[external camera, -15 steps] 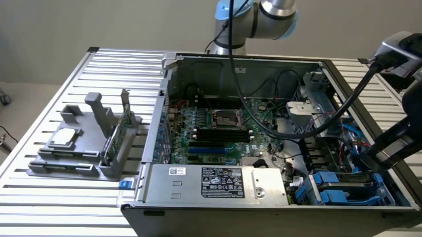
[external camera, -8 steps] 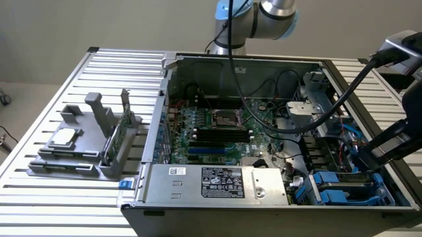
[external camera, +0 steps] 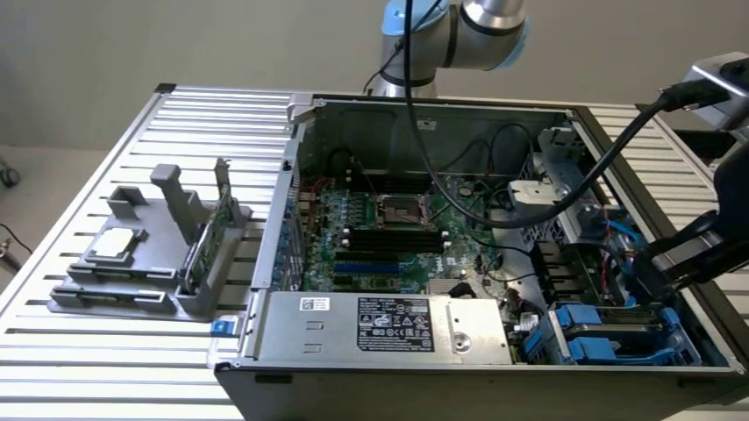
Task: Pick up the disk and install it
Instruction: 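Insert the first disk wire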
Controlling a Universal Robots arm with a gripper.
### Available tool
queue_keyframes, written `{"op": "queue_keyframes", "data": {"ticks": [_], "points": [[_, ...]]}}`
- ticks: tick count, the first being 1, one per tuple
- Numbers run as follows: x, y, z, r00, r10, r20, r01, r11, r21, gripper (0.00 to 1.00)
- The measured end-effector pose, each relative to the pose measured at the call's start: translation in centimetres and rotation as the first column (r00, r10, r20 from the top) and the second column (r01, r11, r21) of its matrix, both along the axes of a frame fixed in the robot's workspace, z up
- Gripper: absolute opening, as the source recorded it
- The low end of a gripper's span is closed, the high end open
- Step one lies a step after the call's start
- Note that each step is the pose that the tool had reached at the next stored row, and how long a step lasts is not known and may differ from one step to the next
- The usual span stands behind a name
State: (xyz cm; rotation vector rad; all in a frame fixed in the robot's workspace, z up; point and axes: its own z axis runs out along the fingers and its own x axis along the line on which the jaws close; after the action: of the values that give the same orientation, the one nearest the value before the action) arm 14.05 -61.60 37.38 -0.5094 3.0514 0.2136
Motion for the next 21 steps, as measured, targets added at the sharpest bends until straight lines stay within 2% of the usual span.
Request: {"op": "queue_keyframes", "data": {"ticks": [6, 12, 14, 21], "points": [[0.0, 0.0, 0.0, 0.9968, -0.08, -0.0058, 0.08, 0.9968, -0.0003, 0.25], [0.0, 0.0, 0.0, 0.9872, -0.159, -0.0087, 0.159, 0.9872, -0.0006, 0.25], [0.0, 0.0, 0.0, 0.9826, -0.185, -0.0089, 0.185, 0.9827, -0.0006, 0.25], [0.0, 0.0, 0.0, 0.9573, -0.289, -0.009, 0.289, 0.9573, -0.0006, 0.25]]}}
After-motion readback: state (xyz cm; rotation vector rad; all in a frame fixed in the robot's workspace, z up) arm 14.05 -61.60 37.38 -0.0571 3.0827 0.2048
